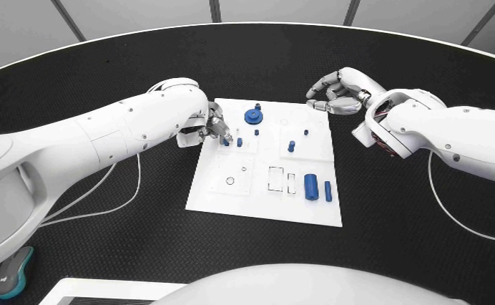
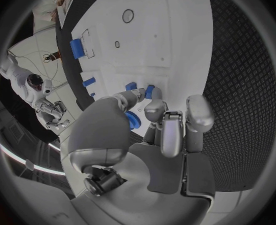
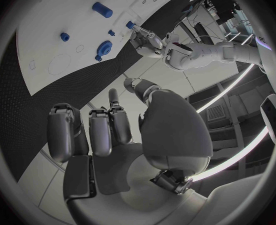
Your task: Assemble the parts on the task board
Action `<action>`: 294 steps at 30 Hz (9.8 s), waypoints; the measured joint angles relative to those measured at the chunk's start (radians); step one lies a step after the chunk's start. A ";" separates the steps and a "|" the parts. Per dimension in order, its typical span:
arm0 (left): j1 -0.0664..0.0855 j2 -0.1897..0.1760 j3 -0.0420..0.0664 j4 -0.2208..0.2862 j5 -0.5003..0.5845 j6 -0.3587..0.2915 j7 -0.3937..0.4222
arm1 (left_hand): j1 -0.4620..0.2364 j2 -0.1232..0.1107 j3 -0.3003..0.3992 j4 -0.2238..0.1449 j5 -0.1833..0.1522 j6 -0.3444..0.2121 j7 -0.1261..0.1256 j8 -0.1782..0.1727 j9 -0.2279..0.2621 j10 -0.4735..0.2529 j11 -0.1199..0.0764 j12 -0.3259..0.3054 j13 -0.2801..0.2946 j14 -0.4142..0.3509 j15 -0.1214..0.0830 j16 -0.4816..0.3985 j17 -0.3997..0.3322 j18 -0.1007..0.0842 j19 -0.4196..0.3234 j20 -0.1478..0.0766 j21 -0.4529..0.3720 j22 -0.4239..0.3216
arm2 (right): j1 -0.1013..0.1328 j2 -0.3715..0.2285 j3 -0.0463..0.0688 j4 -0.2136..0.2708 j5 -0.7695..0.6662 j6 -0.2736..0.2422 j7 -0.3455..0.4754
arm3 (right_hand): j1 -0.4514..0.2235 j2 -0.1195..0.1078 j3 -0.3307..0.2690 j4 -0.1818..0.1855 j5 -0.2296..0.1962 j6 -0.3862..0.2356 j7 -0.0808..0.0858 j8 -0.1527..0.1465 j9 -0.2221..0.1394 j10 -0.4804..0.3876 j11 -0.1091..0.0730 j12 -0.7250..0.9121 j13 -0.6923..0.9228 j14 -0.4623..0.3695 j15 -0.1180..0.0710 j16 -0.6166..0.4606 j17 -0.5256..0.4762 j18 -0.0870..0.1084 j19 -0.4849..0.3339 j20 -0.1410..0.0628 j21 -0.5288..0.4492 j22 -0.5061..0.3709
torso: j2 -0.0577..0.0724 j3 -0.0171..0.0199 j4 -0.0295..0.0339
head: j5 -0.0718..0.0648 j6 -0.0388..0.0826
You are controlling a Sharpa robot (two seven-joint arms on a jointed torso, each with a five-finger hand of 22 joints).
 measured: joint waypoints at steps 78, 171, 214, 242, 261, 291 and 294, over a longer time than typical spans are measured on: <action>0.000 0.004 0.000 -0.032 0.036 -0.009 -0.016 | -0.125 -0.086 -0.179 0.050 -0.020 0.053 -0.025 -0.047 0.016 0.011 -0.018 0.024 0.051 0.000 0.000 0.000 0.000 0.000 -0.004 -0.007 -0.008 -0.012 | 0.000 -0.001 0.000 -0.001 0.000 -0.004 0.000 | 0.000 0.000 0.000 0.000 0.000 0.000 0.000 0.004 -0.001 0.000 0.000 0.000 -0.001 0.000 0.000 0.000 0.000 0.000 0.000 0.000 0.000 0.000 | -0.001 -0.0004 0.0004 | -0.004 -0.005; -0.073 0.080 0.004 -0.071 -0.300 -0.374 0.603 | 0.211 -0.089 -0.099 -0.184 -0.020 0.023 0.084 -0.411 -0.214 -0.402 0.107 -0.662 -0.765 -0.105 0.092 -0.154 -0.384 0.062 -0.213 0.066 -0.229 -0.407 | -0.020 0.027 0.000 -0.026 0.000 -0.078 0.055 | -0.004 -0.004 0.019 -0.003 0.000 -0.021 0.000 0.016 -0.004 -0.145 -0.009 -0.236 -0.092 -0.001 -0.006 -0.078 0.000 0.031 -0.013 -0.005 -0.122 0.000 | 0.001 -0.0037 -0.0014 | -0.046 0.062; -0.085 0.141 0.004 -0.154 -0.303 -0.319 0.562 | 0.189 -0.083 -0.085 -0.188 -0.028 0.023 0.084 -0.439 -0.216 -0.375 0.103 -0.675 -0.771 -0.084 0.088 -0.143 -0.374 0.046 -0.151 0.065 -0.155 -0.294 | -0.020 0.037 0.000 -0.027 0.000 -0.074 0.052 | -0.004 -0.004 0.022 0.000 0.000 -0.021 0.000 0.020 -0.004 -0.145 -0.009 -0.240 -0.098 -0.001 -0.006 -0.083 0.000 0.031 -0.013 -0.005 -0.122 0.000 | -0.001 -0.0033 -0.0014 | -0.052 0.051; -0.086 0.153 0.003 -0.169 -0.304 -0.287 0.540 | 0.157 -0.103 -0.128 -0.178 -0.038 0.028 0.089 -0.461 -0.214 -0.366 0.102 -0.687 -0.769 -0.084 0.088 -0.143 -0.401 0.046 -0.141 0.062 -0.145 -0.283 | -0.019 0.036 0.000 -0.025 0.000 -0.072 0.051 | -0.004 -0.004 0.022 0.000 0.000 -0.021 0.000 0.024 -0.004 -0.145 -0.009 -0.240 -0.098 -0.001 -0.006 -0.083 0.000 0.031 -0.013 -0.005 -0.122 0.000 | 0.000 -0.0044 -0.0006 | -0.057 0.047; -0.086 0.159 0.003 -0.170 -0.316 -0.306 0.514 | 0.137 -0.116 -0.158 -0.170 -0.039 0.026 0.091 -0.469 -0.214 -0.370 0.105 -0.686 -0.758 -0.080 0.091 -0.143 -0.404 0.046 -0.141 0.062 -0.145 -0.284 | -0.019 0.033 0.000 -0.022 0.000 -0.073 0.050 | -0.004 -0.004 0.022 0.000 0.000 -0.021 0.000 0.024 -0.004 -0.145 -0.009 -0.240 -0.098 -0.001 -0.006 -0.083 0.001 0.031 -0.013 -0.005 -0.122 0.000 | 0.000 -0.0044 -0.0002 | -0.060 0.044; -0.102 0.166 0.001 -0.171 -0.370 -0.359 0.504 | 0.189 -0.064 -0.128 -0.191 -0.040 0.048 0.076 -0.469 -0.202 -0.350 0.092 -0.671 -0.594 -0.060 0.078 -0.143 -0.403 0.030 -0.102 0.056 -0.108 -0.218 | -0.019 0.031 0.000 -0.019 0.000 -0.071 0.050 | -0.004 -0.004 0.025 -0.003 0.004 -0.021 0.000 0.027 -0.004 -0.145 -0.009 -0.240 -0.099 0.002 -0.009 -0.083 0.000 0.031 -0.013 -0.005 -0.122 0.000 | -0.001 -0.0042 -0.0004 | -0.063 0.035; -0.104 0.165 0.001 -0.171 -0.374 -0.359 0.504 | 0.193 -0.060 -0.121 -0.198 -0.040 0.053 0.078 -0.469 -0.201 -0.346 0.089 -0.668 -0.593 -0.057 0.075 -0.143 -0.404 0.030 -0.102 0.055 -0.103 -0.215 | -0.019 0.031 0.000 -0.020 0.000 -0.071 0.050 | -0.004 -0.004 0.025 -0.003 0.004 -0.021 0.000 0.027 -0.004 -0.145 -0.009 -0.240 -0.099 0.002 -0.009 -0.083 0.000 0.031 -0.013 -0.005 -0.122 0.000 | -0.001 -0.0042 -0.0003 | -0.064 0.035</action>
